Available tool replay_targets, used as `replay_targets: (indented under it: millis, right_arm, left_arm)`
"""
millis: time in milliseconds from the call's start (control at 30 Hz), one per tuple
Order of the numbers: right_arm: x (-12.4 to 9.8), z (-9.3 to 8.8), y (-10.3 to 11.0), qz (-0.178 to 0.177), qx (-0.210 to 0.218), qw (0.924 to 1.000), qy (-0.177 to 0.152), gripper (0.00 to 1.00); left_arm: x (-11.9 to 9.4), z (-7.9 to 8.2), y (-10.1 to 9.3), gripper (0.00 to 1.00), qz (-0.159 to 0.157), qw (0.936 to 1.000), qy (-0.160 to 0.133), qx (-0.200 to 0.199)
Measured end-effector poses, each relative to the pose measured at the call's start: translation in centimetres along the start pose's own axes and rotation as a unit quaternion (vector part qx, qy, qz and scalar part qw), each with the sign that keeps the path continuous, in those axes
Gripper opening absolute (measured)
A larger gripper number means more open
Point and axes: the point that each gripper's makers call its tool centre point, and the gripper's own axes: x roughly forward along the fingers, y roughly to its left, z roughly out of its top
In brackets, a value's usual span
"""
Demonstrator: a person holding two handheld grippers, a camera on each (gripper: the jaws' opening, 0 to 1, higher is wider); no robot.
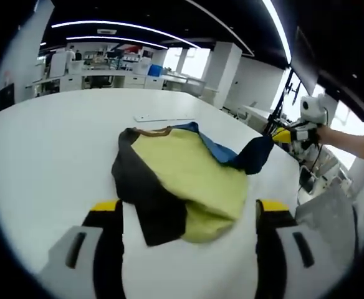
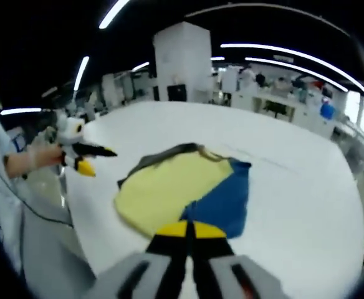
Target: Fold the garment on the visible template until the final outline fits inside the template.
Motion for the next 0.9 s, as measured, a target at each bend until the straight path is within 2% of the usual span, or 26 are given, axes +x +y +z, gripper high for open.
replay_targets:
  millis: [200,433,733,900]
  right_arm:
    - [-0.5,-0.9,-4.2,-0.036,0.058,0.9976,0.007,0.00]
    - [-0.4,-2.7,-9.2,-0.068,0.090,0.9930,0.037,0.00]
    - [-0.5,-5.6,-13.8,-0.106,0.127,0.9827,0.084,0.00]
    - [-0.6,-6.9,-15.8,-0.127,0.135,0.9768,0.107,0.00]
  left_arm:
    - [0.5,-0.2,0.1,0.84,-0.002,1.0000,0.004,-0.003]
    - [1.3,-0.7,0.6,0.84,0.000,0.9999,0.010,-0.009]
    - [1.5,-1.1,0.9,0.84,0.002,0.9997,0.018,-0.016]
    - [1.7,-1.1,1.5,0.84,0.006,0.9996,0.020,-0.019]
